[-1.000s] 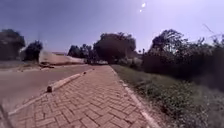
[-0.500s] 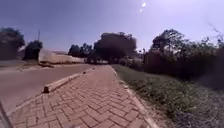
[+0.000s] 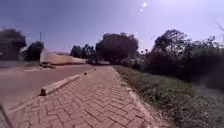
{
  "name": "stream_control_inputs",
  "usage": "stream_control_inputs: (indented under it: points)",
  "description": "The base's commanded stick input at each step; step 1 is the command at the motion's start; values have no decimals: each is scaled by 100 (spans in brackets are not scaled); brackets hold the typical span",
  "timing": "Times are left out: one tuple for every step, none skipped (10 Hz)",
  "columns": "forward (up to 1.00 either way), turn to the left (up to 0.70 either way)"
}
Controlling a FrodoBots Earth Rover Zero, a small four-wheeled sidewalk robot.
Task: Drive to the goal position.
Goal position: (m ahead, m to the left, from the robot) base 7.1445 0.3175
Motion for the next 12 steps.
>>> stream_control_inputs:
  points:
    - [30,0]
    - [30,0]
    - [30,0]
    - [30,0]
    - [30,0]
    - [30,0]
    - [30,0]
    - [30,0]
    - [30,0]
    - [30,0]
    - [30,0]
    - [30,0]
